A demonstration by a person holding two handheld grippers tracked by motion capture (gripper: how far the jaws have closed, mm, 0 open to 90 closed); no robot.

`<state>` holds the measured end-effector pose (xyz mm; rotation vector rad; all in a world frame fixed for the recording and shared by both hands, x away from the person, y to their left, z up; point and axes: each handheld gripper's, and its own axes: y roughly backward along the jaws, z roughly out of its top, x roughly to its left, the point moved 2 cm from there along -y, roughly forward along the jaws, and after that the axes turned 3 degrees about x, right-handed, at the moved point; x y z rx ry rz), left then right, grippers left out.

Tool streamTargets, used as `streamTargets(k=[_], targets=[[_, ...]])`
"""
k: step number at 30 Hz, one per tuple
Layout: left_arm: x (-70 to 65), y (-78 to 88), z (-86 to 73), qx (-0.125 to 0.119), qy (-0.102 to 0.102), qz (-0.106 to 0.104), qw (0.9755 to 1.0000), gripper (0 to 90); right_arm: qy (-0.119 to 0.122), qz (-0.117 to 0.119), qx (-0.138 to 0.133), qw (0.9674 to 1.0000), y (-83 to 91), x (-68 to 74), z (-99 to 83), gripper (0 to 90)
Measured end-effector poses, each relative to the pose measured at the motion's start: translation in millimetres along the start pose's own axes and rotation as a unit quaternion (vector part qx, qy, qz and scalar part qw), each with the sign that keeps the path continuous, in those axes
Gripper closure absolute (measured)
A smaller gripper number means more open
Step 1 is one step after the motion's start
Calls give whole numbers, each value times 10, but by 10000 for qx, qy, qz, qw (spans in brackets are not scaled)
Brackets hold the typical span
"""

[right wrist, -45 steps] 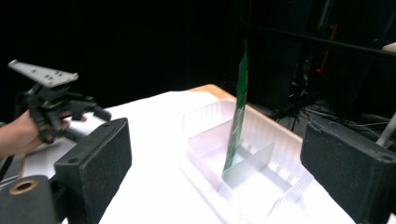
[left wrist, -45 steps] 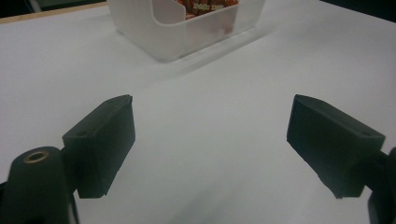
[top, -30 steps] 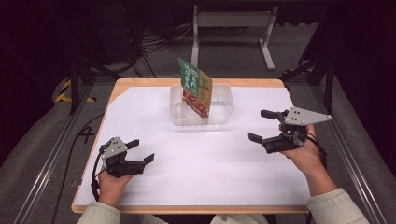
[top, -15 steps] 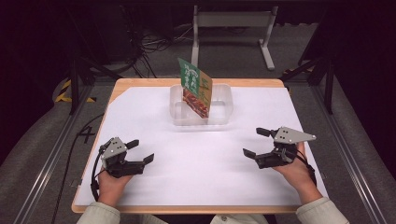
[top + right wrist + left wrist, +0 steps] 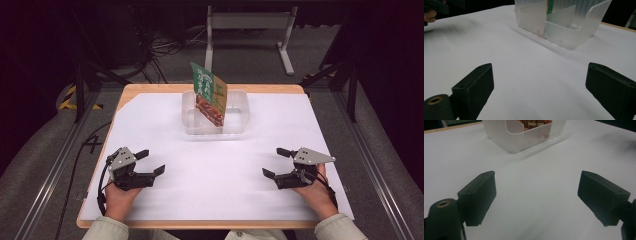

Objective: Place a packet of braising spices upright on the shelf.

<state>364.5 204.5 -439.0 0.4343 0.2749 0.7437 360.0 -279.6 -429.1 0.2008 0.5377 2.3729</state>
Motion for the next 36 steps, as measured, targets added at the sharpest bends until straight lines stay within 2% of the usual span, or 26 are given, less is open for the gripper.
streamTargets(k=[7,15,22,23,26,36], targets=[[-16,-20,7,27,-13,-63,10000,157,-82,-66,168,9998,-23,-5,-120,79],[-16,-47,7,74,-40,-117,9999,153,-17,-104,447,9989,-92,13,-201,74],[-18,-79,3,119,-41,-132,9998,145,-287,-200,650,9973,-131,-29,-197,66],[-16,-92,-1,187,-122,-41,9997,143,-306,-223,666,9971,-136,-34,-197,69],[2,-116,-19,290,-159,50,9994,139,-312,-238,686,9969,-138,-35,-197,69],[17,-151,-46,355,-147,15,9993,113,-365,-250,686,9967,-138,-46,-196,70]])
